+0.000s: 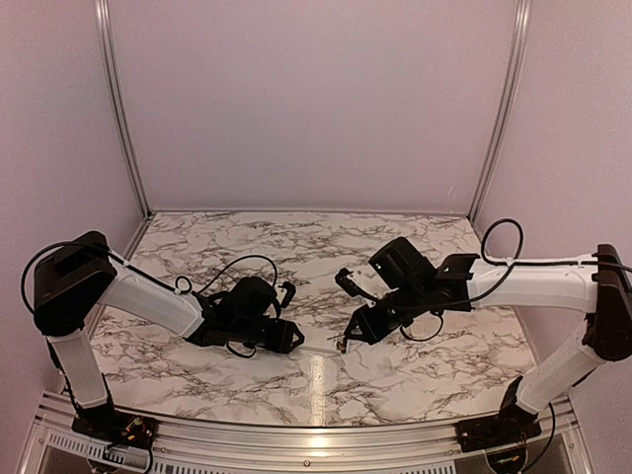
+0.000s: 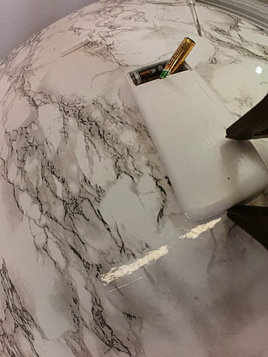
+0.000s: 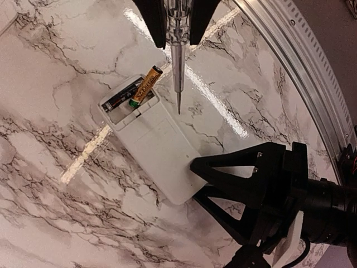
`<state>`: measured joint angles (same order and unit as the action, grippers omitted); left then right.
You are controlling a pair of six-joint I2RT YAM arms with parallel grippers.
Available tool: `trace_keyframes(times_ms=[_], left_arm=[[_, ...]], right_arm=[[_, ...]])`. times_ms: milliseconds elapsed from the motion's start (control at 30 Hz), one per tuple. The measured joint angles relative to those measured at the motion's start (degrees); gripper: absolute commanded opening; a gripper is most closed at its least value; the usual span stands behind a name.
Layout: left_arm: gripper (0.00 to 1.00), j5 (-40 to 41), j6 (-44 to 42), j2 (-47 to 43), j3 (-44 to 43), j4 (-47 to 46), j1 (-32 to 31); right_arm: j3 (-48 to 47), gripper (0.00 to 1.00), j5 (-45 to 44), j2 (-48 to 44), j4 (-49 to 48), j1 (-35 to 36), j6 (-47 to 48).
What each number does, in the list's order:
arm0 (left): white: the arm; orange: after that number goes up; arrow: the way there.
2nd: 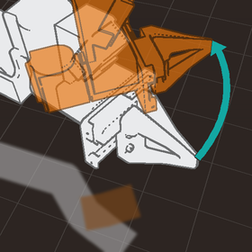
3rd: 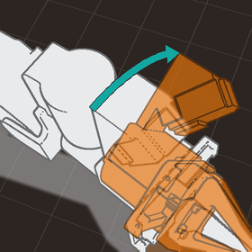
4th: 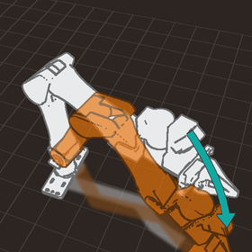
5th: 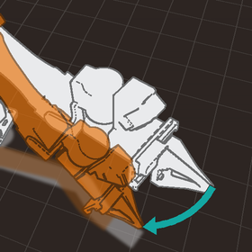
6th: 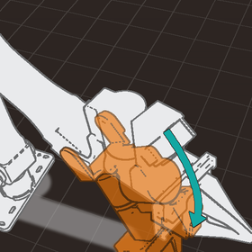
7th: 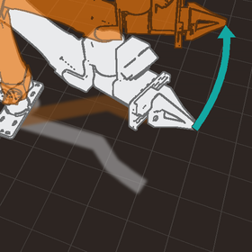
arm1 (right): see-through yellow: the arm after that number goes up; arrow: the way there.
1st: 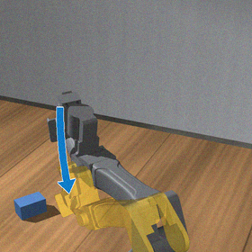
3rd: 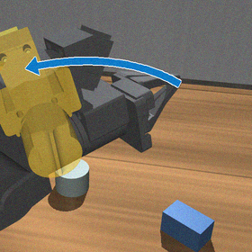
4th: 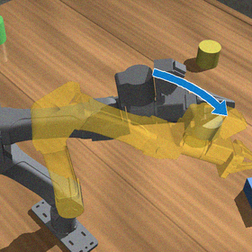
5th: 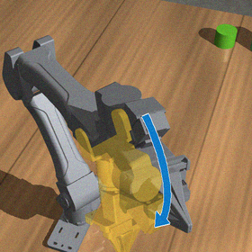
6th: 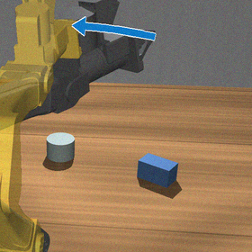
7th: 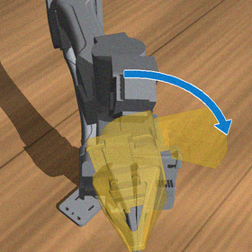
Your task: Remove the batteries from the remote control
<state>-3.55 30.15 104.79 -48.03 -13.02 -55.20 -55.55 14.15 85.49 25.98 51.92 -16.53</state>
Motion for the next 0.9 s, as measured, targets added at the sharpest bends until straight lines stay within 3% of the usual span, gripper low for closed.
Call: trace_keyframes(times_ms=[333, 900], left_arm=[[0.42, 0.1, 0.0, 0.0, 0.0, 0.0, -0.1], [0.42, 0.6, 0.0, 0.0, 0.0, 0.0, -0.3]], right_arm=[[-0.2, 0.0, -9.1, -0.3, 2.2, -0.2, -2.5], [-2.4, 0.0, -10.3, 6.5, 3.5, -0.2, -1.9]])
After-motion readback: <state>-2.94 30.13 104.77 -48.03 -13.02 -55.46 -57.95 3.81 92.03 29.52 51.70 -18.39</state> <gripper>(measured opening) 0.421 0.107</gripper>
